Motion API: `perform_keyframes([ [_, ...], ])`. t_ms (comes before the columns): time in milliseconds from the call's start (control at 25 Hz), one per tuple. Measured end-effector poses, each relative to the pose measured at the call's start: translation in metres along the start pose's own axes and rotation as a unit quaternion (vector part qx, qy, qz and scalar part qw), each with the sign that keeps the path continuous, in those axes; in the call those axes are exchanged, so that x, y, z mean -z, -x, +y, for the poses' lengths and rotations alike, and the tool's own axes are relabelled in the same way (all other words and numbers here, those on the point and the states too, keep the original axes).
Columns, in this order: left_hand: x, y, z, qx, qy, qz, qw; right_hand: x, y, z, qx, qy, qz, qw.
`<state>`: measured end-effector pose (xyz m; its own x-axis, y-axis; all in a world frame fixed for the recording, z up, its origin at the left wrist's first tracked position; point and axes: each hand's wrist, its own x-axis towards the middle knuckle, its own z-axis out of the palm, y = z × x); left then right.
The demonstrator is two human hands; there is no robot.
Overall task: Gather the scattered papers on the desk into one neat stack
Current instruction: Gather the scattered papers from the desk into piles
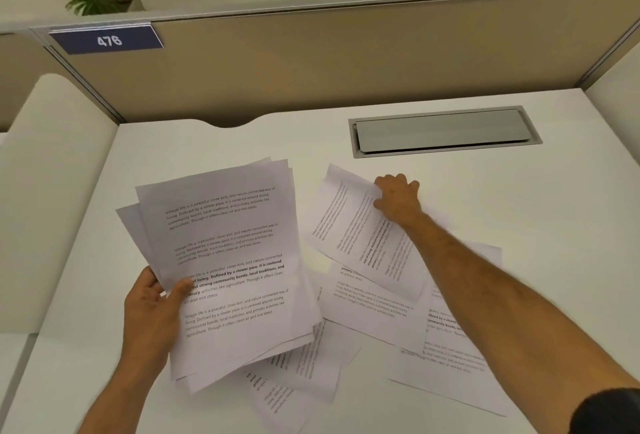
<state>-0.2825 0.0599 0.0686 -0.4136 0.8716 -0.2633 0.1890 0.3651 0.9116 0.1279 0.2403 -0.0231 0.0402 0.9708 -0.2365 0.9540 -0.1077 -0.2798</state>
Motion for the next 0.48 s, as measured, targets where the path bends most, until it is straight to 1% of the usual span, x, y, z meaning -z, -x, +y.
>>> perform_keyframes([
  [40,0.001,0.000,0.002,-0.002,0.002,0.000,1.000,0.012,0.009,0.000,-0.005,-0.057,0.015,0.998],
  [120,0.005,0.000,0.007,-0.006,0.009,0.001,1.000,0.042,0.039,0.007,-0.052,-0.168,0.062,0.982],
  [160,0.008,-0.001,0.009,-0.008,0.013,0.000,1.000,0.055,0.060,0.013,-0.085,-0.216,0.094,0.968],
  [240,0.012,0.000,0.015,-0.011,0.029,-0.006,1.000,0.065,0.105,0.026,-0.157,-0.302,0.151,0.928],
  [280,0.013,0.000,0.016,-0.011,0.038,-0.008,0.999,0.059,0.126,0.032,-0.196,-0.339,0.153,0.907],
  [360,0.012,0.003,0.019,-0.007,0.046,-0.015,0.999,0.028,0.153,0.036,-0.278,-0.381,0.122,0.873],
  [440,0.008,0.007,0.023,-0.003,0.045,-0.025,0.999,-0.012,0.158,0.031,-0.344,-0.369,0.099,0.858],
  [480,0.007,0.009,0.024,-0.002,0.046,-0.029,0.999,-0.028,0.156,0.025,-0.369,-0.338,0.092,0.861],
])
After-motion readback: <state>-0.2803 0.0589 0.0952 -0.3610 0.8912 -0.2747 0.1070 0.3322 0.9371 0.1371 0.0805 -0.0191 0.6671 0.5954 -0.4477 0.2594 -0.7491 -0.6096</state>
